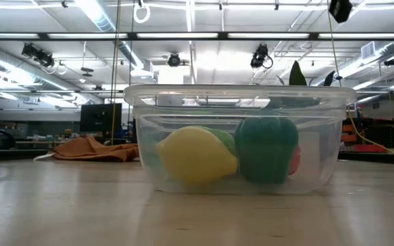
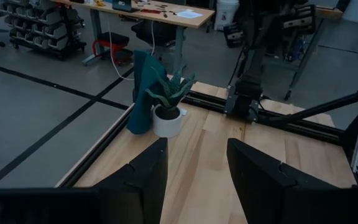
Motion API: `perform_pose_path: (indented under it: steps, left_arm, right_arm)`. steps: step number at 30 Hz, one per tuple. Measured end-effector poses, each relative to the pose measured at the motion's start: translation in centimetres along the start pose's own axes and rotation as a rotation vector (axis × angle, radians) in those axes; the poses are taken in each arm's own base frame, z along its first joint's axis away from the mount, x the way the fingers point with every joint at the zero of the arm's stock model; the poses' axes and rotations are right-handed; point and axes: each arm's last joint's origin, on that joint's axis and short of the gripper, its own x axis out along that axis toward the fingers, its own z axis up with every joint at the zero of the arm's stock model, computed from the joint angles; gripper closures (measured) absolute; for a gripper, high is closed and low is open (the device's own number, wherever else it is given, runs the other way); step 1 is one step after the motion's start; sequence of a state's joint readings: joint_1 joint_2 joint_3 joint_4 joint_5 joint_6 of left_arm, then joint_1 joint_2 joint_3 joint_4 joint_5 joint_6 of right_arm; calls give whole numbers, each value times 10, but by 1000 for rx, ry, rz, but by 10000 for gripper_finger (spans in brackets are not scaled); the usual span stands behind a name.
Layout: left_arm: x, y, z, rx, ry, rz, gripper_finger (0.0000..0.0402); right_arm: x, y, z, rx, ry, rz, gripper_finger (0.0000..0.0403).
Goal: Pick and placing Produce into tupperware
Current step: Return to Home Position
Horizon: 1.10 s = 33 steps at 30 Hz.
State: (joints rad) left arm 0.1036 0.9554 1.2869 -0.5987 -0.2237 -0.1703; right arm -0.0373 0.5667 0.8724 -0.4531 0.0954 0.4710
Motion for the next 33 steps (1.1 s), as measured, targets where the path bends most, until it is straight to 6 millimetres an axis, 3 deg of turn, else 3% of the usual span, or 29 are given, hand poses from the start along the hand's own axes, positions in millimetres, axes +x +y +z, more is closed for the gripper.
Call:
perform_pose_path:
  steps: [9,22,27,33]
  left_arm:
    - [0,0,0,-2,0,0,228]
    - [0,2,0,-28,-10,57,228]
    - [0,2,0,-28,-15,81,228]
    - [0,2,0,-28,-15,82,228]
  right_arm:
    - [-34,-14,-23,-24,-266,134,403]
    - [-88,-28,-37,-75,-433,198,403]
    - [-88,-31,-42,-101,-438,195,403]
    - [-60,-36,-61,-109,-435,221,403]
